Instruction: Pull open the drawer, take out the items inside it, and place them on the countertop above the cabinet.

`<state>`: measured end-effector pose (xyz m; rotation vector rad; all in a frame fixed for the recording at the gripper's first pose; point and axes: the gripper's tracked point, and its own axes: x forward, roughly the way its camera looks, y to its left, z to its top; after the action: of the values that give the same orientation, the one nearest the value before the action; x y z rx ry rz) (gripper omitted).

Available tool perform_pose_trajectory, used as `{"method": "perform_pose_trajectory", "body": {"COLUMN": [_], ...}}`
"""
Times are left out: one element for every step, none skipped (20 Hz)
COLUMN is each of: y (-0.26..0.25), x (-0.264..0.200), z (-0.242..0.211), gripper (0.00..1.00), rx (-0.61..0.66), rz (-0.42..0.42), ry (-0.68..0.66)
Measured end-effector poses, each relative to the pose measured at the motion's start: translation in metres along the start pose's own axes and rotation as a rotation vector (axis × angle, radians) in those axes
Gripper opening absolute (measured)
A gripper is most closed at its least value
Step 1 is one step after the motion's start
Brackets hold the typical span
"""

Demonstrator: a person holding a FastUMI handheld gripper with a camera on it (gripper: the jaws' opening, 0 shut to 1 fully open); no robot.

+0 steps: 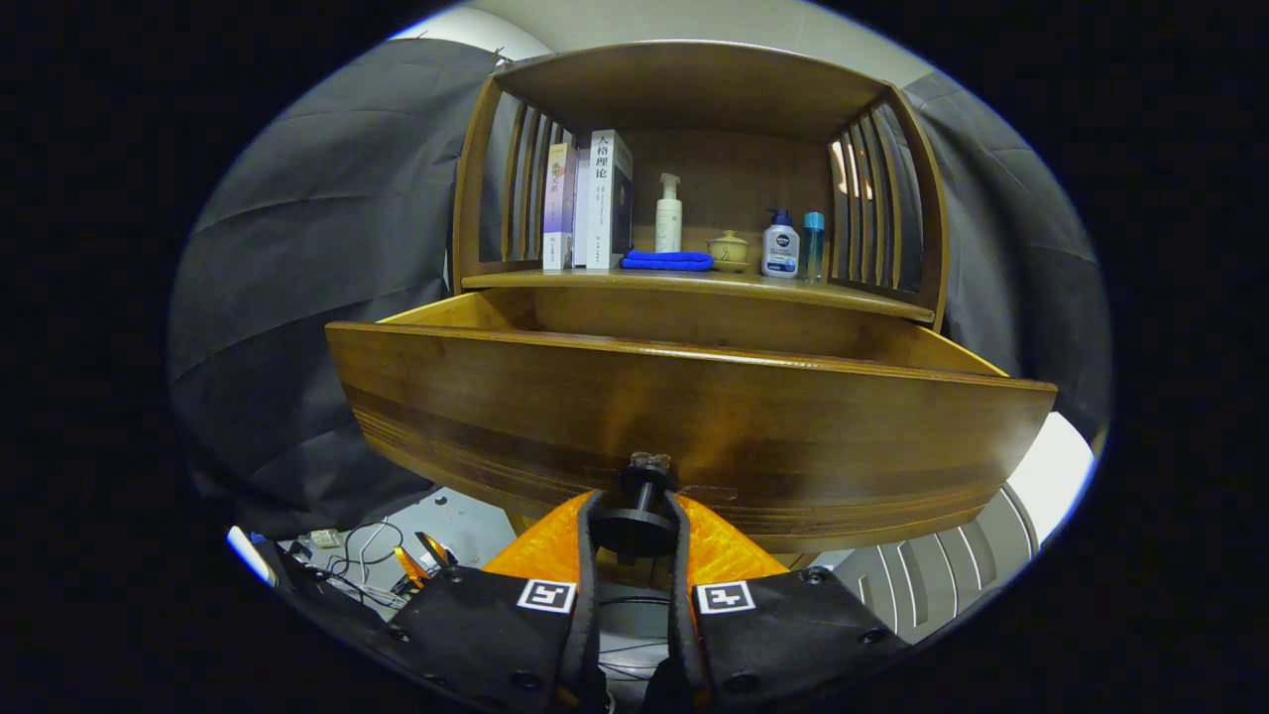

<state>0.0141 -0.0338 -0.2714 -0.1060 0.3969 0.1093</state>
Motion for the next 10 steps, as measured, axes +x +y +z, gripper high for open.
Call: {"method": "perform_pose_trajectory", "body": {"y": [0.0, 0.0, 0.001, 0.002, 0.003, 0.001, -0.002, -0.002, -0.005, -0.006], "x": [0.0, 0.001, 0.0, 0.0, 0.0, -0.002, -0.006, -0.011, -0.017, -0.019], "z": [0.0, 0.0, -0.001, -0.002, -0.001, -0.004, -0.003, -0.001, -0.001, 0.002], "gripper": [0.3, 0.3, 0.3, 0.3, 0.34, 0.38, 0.46, 0.49, 0.59, 0.7], "rx": [-0.004, 0.003, 0.018, 0.029, 0.031, 0.031, 0.033, 0.037, 0.028, 0.016], "rz": [-0.002, -0.002, 0.005, 0.015, 0.025, 0.025, 0.017, 0.02, 0.003, 0.001], "ry": [0.002, 0.008, 0.016, 0.025, 0.034, 0.05, 0.052, 0.045, 0.04, 0.036]}}
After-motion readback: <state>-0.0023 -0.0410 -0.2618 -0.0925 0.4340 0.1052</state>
